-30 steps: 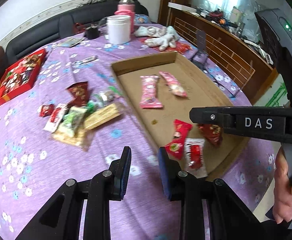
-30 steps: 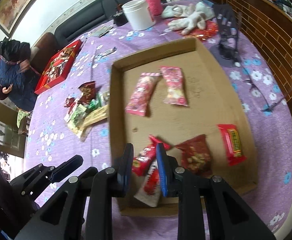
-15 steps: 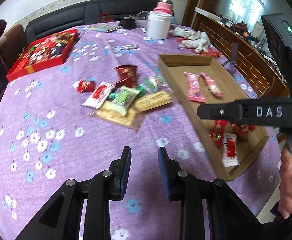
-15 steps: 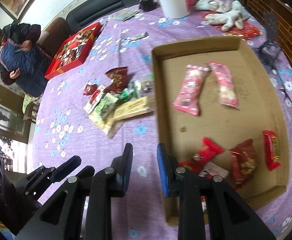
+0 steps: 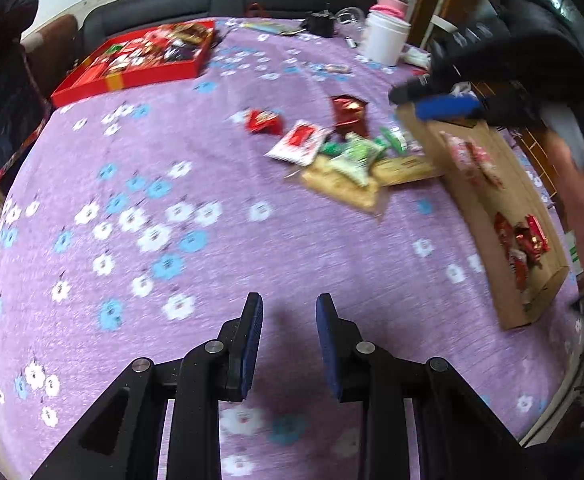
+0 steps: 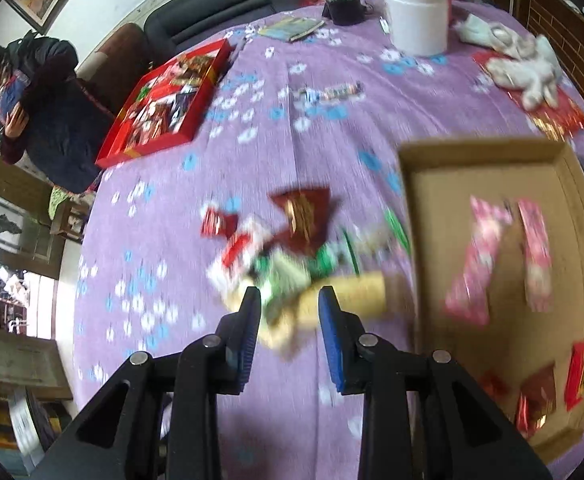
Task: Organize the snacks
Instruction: 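Move both open grippers back toward the remaining snacks on the table, then grasp the dark red triangular bag with the right gripper while the left gripper grasps another white-and-red packet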
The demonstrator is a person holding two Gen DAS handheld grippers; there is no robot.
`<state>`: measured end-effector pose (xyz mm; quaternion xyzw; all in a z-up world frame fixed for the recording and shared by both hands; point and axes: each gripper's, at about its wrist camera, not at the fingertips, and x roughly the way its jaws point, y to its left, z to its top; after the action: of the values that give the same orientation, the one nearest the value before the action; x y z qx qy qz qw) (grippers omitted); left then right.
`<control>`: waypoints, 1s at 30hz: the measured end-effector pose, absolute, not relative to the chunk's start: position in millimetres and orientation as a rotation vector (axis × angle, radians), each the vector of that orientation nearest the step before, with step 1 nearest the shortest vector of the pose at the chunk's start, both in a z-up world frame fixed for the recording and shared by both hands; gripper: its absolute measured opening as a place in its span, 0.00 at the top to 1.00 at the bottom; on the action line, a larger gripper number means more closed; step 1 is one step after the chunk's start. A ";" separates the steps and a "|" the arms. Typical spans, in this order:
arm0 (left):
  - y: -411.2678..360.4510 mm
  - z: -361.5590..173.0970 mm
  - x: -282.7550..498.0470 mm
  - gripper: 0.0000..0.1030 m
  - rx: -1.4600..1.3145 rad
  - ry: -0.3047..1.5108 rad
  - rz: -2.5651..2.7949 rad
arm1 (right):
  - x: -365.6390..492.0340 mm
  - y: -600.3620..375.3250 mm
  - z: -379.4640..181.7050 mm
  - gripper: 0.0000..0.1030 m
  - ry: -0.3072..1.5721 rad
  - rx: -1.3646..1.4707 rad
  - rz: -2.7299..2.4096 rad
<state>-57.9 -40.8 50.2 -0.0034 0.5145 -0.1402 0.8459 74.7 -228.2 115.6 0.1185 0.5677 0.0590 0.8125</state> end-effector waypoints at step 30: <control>11.7 42.8 -13.0 0.72 -0.072 1.075 -0.305 | 17.1 -181.2 59.1 0.72 1.452 0.282 0.270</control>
<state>-13.0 11.7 42.8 -0.0340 0.5097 -0.1446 0.8475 17.1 -181.2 59.1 0.1280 0.6596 0.1228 0.7304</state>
